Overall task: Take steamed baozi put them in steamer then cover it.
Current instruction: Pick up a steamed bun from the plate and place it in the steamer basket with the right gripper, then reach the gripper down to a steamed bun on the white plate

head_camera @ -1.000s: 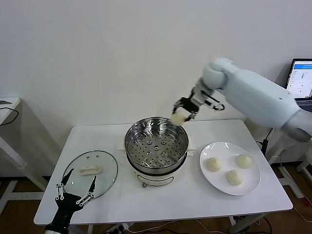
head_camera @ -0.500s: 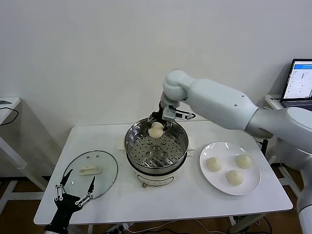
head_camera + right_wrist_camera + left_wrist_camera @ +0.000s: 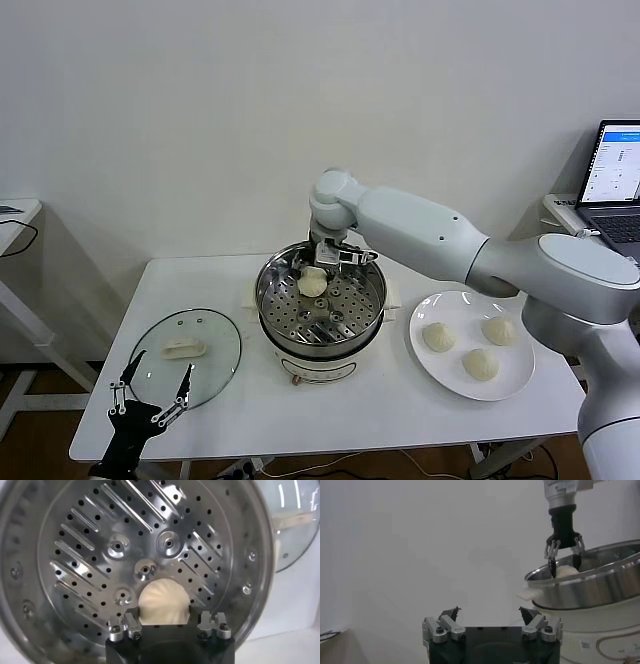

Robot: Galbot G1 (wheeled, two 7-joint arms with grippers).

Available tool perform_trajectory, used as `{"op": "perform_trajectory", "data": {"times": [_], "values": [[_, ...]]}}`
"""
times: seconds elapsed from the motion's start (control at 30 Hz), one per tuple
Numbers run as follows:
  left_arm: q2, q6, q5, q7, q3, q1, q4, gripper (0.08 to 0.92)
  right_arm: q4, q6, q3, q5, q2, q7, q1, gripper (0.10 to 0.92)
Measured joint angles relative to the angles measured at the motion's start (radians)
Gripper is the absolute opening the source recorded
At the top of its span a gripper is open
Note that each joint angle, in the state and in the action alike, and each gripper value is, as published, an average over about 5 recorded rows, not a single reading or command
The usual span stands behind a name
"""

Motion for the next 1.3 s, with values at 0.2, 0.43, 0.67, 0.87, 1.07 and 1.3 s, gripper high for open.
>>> {"op": "perform_trajectory", "data": {"times": [0.2,0.43,0.67,0.87,1.07,1.3], "values": [[-0.002,-0.006,0.000,-0.001,-0.004,-0.007,0.012,0.823,0.005,-0.012,0.005,-0.008,-0.006,-0.010,0.004,0.818],[0.001,-0.008,0.000,-0.001,-0.004,-0.011,0.019,0.823,0.065,-0.052,0.012,0.077,-0.070,-0.084,0.047,0.823],[0.005,-0.008,0.000,-0.002,-0.001,-0.015,0.014,0.823,0.118,-0.188,-0.016,0.302,-0.215,-0.168,0.133,0.823],[0.009,-0.009,0.003,-0.003,0.004,-0.017,0.013,0.823,0.140,-0.357,-0.097,0.519,-0.377,-0.191,0.189,0.823],[0.009,-0.011,0.007,-0.005,0.011,-0.019,0.015,0.823,0.163,-0.498,-0.200,0.655,-0.528,-0.157,0.184,0.823],[0.004,-0.014,0.014,-0.008,0.021,-0.014,0.017,0.823,0.166,-0.597,-0.265,0.718,-0.617,-0.079,0.119,0.823]]}}
